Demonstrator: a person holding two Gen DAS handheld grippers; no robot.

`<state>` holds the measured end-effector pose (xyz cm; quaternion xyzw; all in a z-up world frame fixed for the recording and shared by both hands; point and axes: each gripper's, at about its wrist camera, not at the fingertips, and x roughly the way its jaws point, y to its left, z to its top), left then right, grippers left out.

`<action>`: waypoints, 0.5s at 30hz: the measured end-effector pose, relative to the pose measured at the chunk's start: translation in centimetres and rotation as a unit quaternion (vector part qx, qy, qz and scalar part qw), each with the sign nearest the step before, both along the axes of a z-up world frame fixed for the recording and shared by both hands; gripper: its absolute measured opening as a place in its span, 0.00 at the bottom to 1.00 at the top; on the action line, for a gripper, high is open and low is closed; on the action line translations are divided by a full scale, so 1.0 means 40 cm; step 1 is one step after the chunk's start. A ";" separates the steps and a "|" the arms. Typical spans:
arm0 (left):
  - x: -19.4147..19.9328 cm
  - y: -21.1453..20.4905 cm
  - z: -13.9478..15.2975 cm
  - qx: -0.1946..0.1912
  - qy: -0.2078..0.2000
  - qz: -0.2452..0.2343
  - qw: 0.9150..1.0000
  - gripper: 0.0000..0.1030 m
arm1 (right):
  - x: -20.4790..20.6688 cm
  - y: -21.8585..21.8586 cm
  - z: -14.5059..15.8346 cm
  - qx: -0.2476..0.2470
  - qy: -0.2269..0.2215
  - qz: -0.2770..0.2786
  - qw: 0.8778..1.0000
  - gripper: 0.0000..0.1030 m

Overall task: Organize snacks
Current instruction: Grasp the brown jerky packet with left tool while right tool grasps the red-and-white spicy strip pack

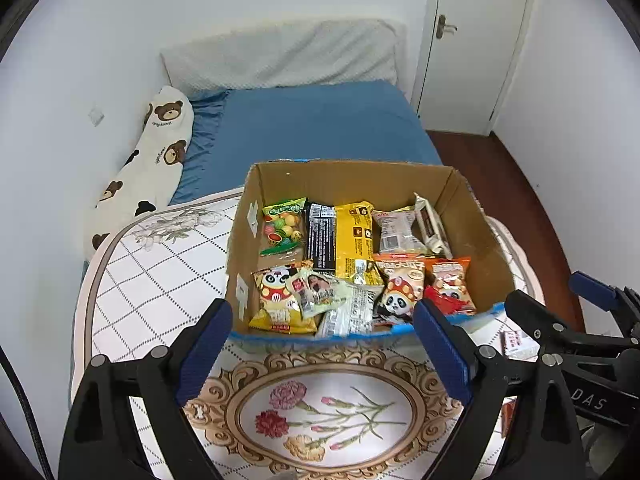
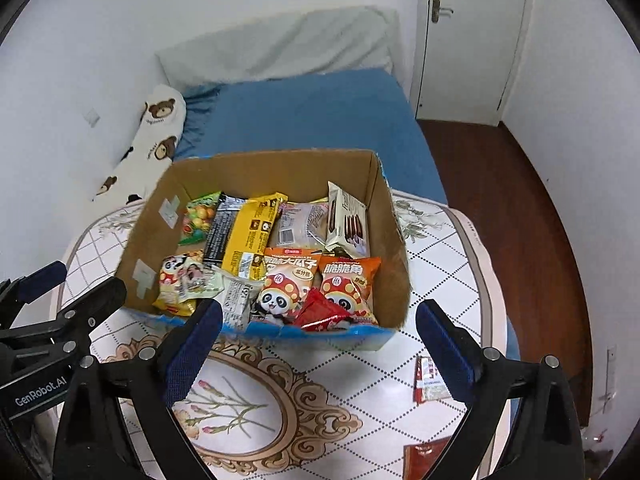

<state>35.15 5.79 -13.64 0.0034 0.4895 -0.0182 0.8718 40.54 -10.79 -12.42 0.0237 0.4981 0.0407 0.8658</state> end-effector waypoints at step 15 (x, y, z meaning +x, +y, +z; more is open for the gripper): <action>-0.145 -0.117 -0.038 0.013 0.019 -0.042 0.999 0.90 | -0.230 -0.201 -0.005 0.066 0.021 -0.069 0.995 0.96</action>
